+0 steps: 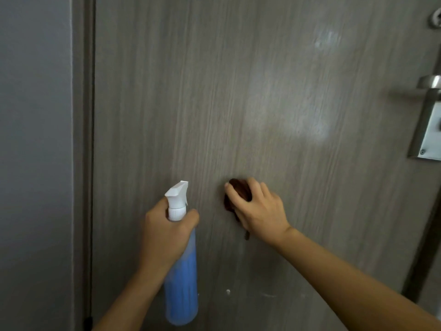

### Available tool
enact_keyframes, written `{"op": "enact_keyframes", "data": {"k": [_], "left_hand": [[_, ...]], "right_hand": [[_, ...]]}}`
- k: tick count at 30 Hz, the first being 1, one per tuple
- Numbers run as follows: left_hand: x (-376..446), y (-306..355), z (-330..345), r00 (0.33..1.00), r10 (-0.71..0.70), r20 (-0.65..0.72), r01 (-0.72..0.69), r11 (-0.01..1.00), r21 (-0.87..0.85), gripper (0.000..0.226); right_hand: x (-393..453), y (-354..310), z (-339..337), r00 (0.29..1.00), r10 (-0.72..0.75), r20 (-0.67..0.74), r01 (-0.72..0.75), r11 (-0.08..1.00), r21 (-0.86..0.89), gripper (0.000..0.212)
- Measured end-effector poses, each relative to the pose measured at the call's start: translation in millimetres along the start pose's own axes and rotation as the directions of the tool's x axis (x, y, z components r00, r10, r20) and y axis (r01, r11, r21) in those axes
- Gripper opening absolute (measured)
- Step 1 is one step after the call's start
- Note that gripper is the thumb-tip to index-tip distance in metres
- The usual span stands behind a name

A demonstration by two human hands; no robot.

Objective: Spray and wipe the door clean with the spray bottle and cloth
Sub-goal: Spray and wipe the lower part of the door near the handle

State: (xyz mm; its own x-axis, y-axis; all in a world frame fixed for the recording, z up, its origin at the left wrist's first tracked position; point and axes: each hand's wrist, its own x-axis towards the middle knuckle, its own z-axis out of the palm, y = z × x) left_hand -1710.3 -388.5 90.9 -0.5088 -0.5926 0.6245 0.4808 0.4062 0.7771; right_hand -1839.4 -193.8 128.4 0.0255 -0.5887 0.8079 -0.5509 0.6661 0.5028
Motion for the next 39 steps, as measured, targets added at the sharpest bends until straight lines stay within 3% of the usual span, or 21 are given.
{"op": "enact_keyframes", "data": {"k": [3, 6, 9, 14, 18, 22, 24, 26, 29, 31, 33, 39], "left_hand": [[-2, 2, -1, 1.0, 0.0, 0.006, 0.0, 1.0, 0.001, 0.025], [0, 5, 0, 1.0, 0.01, 0.0, -0.01, 1.0, 0.012, 0.024], [2, 7, 2, 1.0, 0.006, -0.015, -0.006, 1.0, 0.015, 0.024], [4, 3, 6, 0.999, -0.032, -0.014, 0.032, 0.999, -0.006, 0.027], [1, -1, 9, 0.999, -0.041, -0.023, 0.041, 0.999, -0.02, 0.027], [-5, -2, 6, 0.999, -0.036, 0.0, 0.036, 0.999, -0.022, 0.019], [-6, -2, 1, 0.999, -0.033, 0.013, 0.033, 0.999, -0.02, 0.02], [-6, 0, -6, 0.999, -0.027, 0.018, 0.027, 1.0, -0.012, 0.022], [-3, 1, -17, 1.0, -0.015, -0.005, 0.015, 1.0, 0.017, 0.023], [1, 1, -24, 1.0, -0.007, -0.029, 0.008, 0.999, 0.043, 0.022], [5, 0, -31, 0.999, -0.013, -0.045, 0.016, 0.997, 0.074, 0.022], [4, 0, -47, 1.0, -0.007, 0.005, 0.007, 0.996, 0.094, 0.022]], "right_hand": [[8, 26, -12, 0.987, 0.154, -0.054, -0.153, 0.988, 0.027, 0.055], [42, 53, -21, 0.91, 0.388, -0.148, -0.387, 0.921, 0.034, 0.059], [59, 57, -18, 0.86, 0.474, -0.187, -0.476, 0.879, 0.037, 0.056], [17, 31, 0, 0.928, 0.348, -0.129, -0.347, 0.937, 0.033, 0.055], [-53, 5, 21, 0.995, 0.063, -0.075, -0.07, 0.994, -0.084, 0.063], [-68, 5, 16, 0.996, -0.086, -0.034, 0.082, 0.99, -0.117, 0.04], [-45, 16, 8, 0.998, -0.038, -0.043, 0.034, 0.995, -0.095, 0.043], [-5, 30, -3, 0.983, 0.157, -0.099, -0.159, 0.987, -0.012, 0.056], [62, 45, -19, 0.871, 0.452, -0.193, -0.443, 0.892, 0.089, 0.049], [93, 38, -19, 0.826, 0.519, -0.22, -0.513, 0.854, 0.092, 0.05], [109, 22, -13, 0.832, 0.506, -0.228, -0.5, 0.862, 0.088, 0.05], [103, -18, 11, 0.94, 0.282, -0.191, -0.296, 0.954, -0.044, 0.049]]}}
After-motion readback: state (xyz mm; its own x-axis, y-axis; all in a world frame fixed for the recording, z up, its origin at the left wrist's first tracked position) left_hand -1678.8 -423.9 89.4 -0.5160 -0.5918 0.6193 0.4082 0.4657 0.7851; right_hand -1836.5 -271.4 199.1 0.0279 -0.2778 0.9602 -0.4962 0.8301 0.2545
